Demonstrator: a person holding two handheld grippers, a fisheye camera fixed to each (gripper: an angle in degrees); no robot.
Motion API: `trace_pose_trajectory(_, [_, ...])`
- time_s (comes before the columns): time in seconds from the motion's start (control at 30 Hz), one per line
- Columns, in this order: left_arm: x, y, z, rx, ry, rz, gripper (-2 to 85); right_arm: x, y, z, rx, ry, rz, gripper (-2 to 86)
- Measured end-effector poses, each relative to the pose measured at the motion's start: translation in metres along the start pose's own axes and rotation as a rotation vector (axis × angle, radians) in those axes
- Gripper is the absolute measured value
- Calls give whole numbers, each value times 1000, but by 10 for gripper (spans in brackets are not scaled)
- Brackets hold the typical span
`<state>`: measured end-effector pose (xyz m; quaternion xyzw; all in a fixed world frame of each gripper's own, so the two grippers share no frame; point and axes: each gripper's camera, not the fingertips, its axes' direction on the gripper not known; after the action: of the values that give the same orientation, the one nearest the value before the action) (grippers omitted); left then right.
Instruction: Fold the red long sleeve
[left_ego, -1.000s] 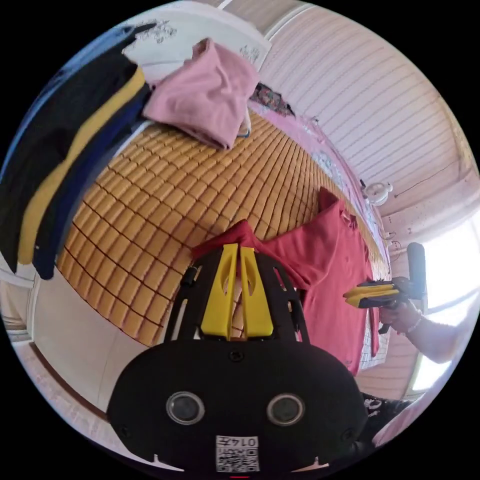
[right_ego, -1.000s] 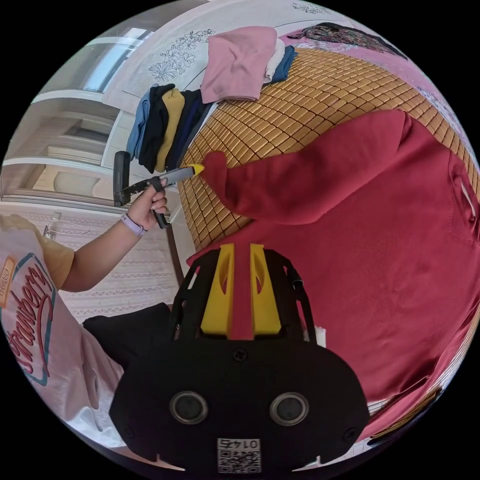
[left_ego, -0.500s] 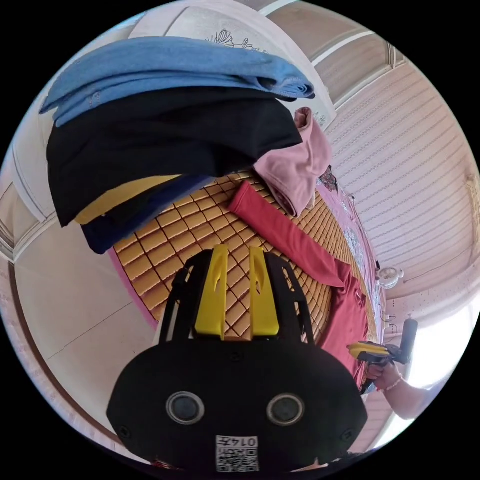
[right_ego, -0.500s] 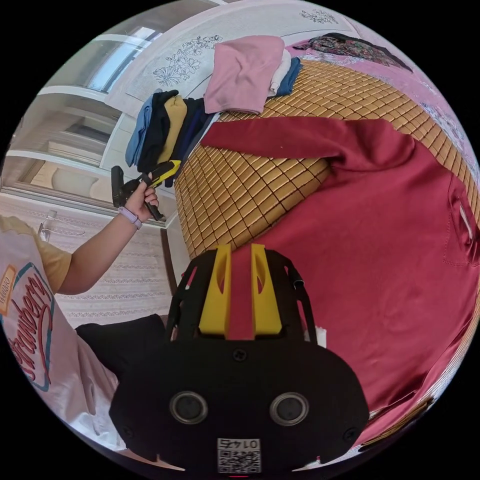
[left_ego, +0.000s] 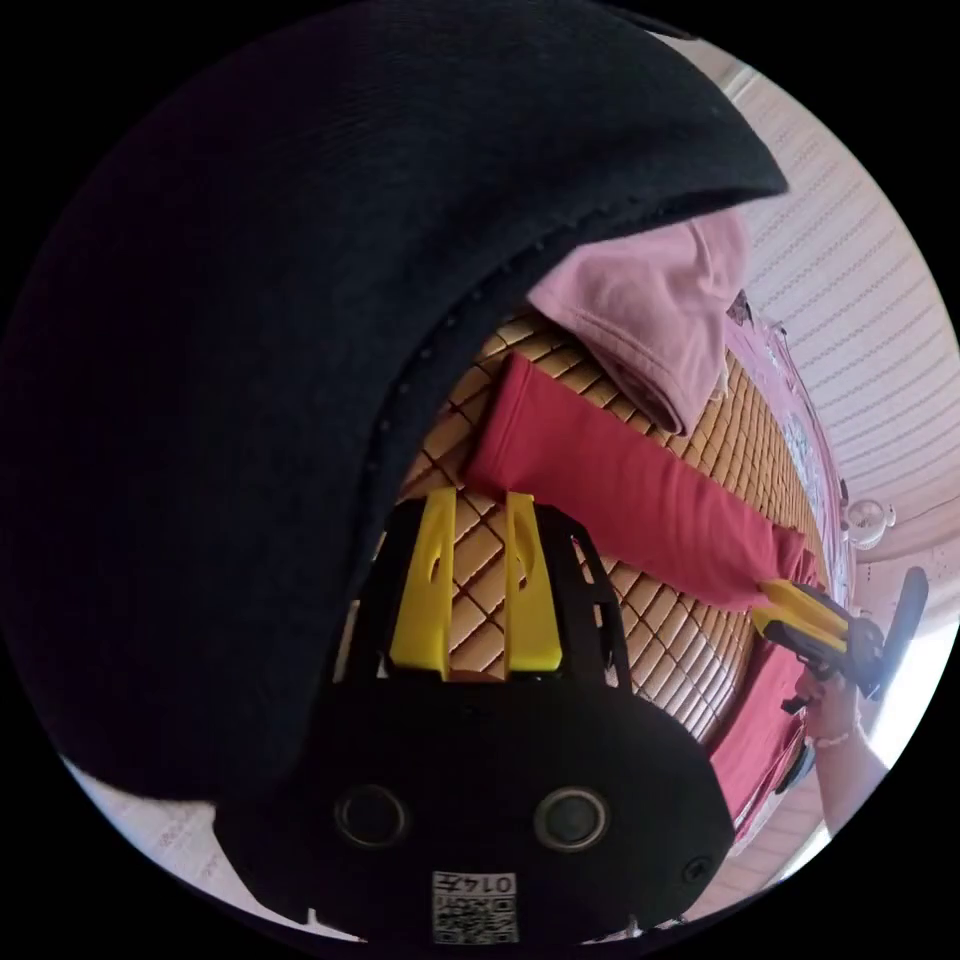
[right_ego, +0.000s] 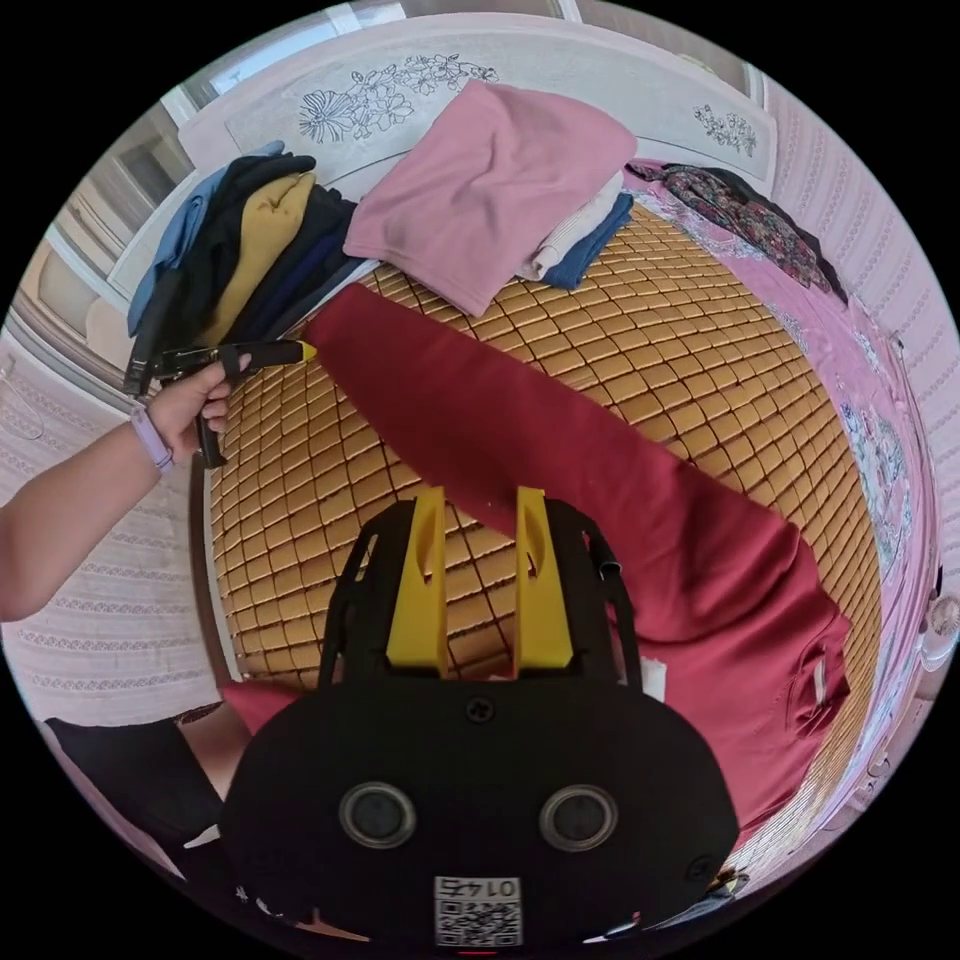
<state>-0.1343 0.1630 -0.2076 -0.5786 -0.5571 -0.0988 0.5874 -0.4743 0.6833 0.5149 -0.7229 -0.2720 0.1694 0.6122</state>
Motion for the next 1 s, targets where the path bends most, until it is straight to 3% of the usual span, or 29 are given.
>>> trace_pose_trajectory(0.2, [16, -23, -23, 199, 134, 23, -8, -20, 3, 11, 13, -19, 26, 93])
trace_pose_trajectory(0.27, [29, -31, -17, 192, 90, 63, -9, -11, 9, 10, 45, -74, 123, 79])
trace_pose_trajectory(0.37, [34, -37, 29, 27, -4, 65, -10, 2, 19, 8, 63, -116, 215, 56])
trace_pose_trajectory(0.4, [31, -31, 31, 93, 27, 67, -10, 1, 22, 6, 70, -120, 215, 53])
trace_pose_trajectory(0.57, [45, -41, 39, 57, 17, 100, -10, -21, 34, -1, 92, -45, 171, 46])
trace_pose_trajectory(0.7, [56, -42, 40, 88, 42, 76, -10, -18, 47, -7, 110, -73, 258, 42])
trace_pose_trajectory(0.9, [115, -32, -16, 286, 242, 193, -10, -20, 70, -24, 176, -70, 368, 60])
trace_pose_trajectory(1.0, [170, -24, -57, 374, 407, 349, -10, -21, 98, -60, 338, -150, 407, 62])
